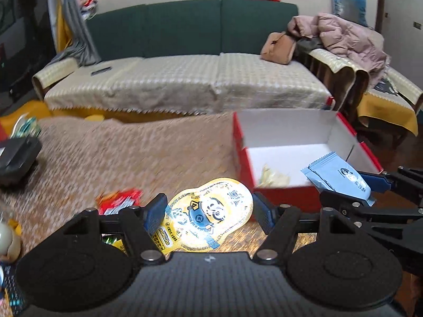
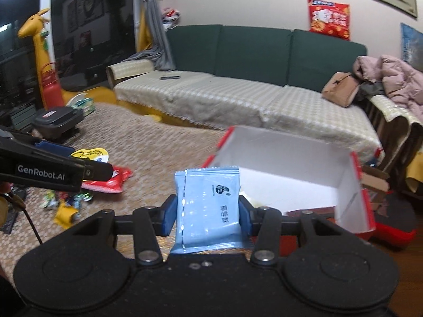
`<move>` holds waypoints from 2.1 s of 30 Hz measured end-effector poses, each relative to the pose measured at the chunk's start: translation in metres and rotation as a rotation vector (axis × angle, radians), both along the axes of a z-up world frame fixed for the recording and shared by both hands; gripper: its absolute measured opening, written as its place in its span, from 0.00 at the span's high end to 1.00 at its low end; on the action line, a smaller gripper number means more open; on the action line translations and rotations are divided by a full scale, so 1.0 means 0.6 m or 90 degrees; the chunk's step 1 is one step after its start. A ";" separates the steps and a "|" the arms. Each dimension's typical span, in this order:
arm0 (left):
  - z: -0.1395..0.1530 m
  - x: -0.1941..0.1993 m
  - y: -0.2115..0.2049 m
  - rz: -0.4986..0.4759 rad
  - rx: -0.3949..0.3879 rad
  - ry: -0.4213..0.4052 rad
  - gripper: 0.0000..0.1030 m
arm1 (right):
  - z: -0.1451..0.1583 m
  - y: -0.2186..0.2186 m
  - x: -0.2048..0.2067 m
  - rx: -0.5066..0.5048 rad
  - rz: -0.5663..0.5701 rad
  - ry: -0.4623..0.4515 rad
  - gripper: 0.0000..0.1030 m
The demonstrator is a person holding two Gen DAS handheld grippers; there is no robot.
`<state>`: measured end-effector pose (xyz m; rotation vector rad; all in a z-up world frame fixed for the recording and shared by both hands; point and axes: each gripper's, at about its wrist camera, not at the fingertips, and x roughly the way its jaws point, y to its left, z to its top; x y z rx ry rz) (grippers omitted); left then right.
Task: Organize snacks
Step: 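Carry both packets into the red box and open both tools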
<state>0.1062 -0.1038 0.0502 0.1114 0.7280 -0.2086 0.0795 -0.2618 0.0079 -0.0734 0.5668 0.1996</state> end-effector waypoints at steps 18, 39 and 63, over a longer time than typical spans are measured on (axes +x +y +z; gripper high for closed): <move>-0.023 0.138 -0.180 -0.103 0.027 0.005 0.32 | -0.013 -0.142 0.111 -0.016 -0.101 0.027 0.55; -0.141 0.207 -0.231 -0.137 0.095 0.090 0.32 | -0.100 -0.161 0.195 -0.060 -0.094 0.127 0.55; -0.062 0.136 -0.200 -0.139 0.056 0.047 0.32 | -0.040 -0.160 0.128 0.004 -0.091 0.091 0.49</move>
